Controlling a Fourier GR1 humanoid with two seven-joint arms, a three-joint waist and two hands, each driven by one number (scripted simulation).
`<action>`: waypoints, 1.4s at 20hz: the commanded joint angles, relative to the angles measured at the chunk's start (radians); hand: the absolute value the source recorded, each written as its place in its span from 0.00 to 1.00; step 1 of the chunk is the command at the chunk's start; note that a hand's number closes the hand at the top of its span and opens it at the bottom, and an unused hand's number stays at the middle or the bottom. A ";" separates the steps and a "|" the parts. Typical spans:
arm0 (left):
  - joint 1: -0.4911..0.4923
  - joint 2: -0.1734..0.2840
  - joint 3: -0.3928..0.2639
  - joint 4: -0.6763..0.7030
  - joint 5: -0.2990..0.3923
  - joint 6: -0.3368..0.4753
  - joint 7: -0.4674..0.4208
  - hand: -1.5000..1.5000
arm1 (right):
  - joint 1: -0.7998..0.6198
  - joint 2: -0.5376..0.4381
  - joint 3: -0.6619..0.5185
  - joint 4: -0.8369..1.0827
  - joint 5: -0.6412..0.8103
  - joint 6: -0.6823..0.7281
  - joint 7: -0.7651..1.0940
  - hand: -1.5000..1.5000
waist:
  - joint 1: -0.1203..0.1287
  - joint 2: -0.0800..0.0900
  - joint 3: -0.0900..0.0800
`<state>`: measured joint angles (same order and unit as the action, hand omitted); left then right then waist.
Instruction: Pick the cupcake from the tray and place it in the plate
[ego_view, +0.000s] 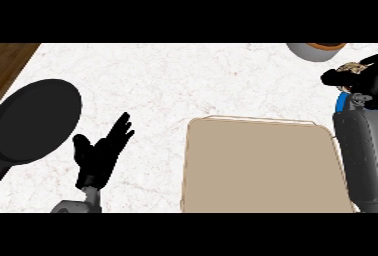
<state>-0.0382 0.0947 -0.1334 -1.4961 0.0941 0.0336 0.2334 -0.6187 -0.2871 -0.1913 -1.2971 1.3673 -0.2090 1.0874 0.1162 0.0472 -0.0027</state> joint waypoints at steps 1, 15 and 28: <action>0.001 0.002 -0.012 0.024 -0.003 -0.013 0.015 0.50 | -0.113 -0.012 -0.076 0.066 0.173 -0.146 0.237 1.00 | 0.019 0.007 0.000; -0.011 -0.009 0.020 0.040 -0.001 0.026 0.034 0.50 | -0.111 0.079 -0.319 0.146 0.607 -0.417 0.334 1.00 | -0.045 -0.011 0.006; 0.028 0.028 0.072 0.072 0.039 -0.023 -0.012 0.50 | 0.002 0.091 -0.608 0.217 0.696 -0.714 0.235 1.00 | -0.085 -0.026 0.005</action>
<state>-0.0063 0.1067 -0.0894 -1.4807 0.1089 0.0416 0.2399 -0.6302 -0.1967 -0.7354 -1.1331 2.0570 -0.7257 1.1314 0.0396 0.0169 0.0062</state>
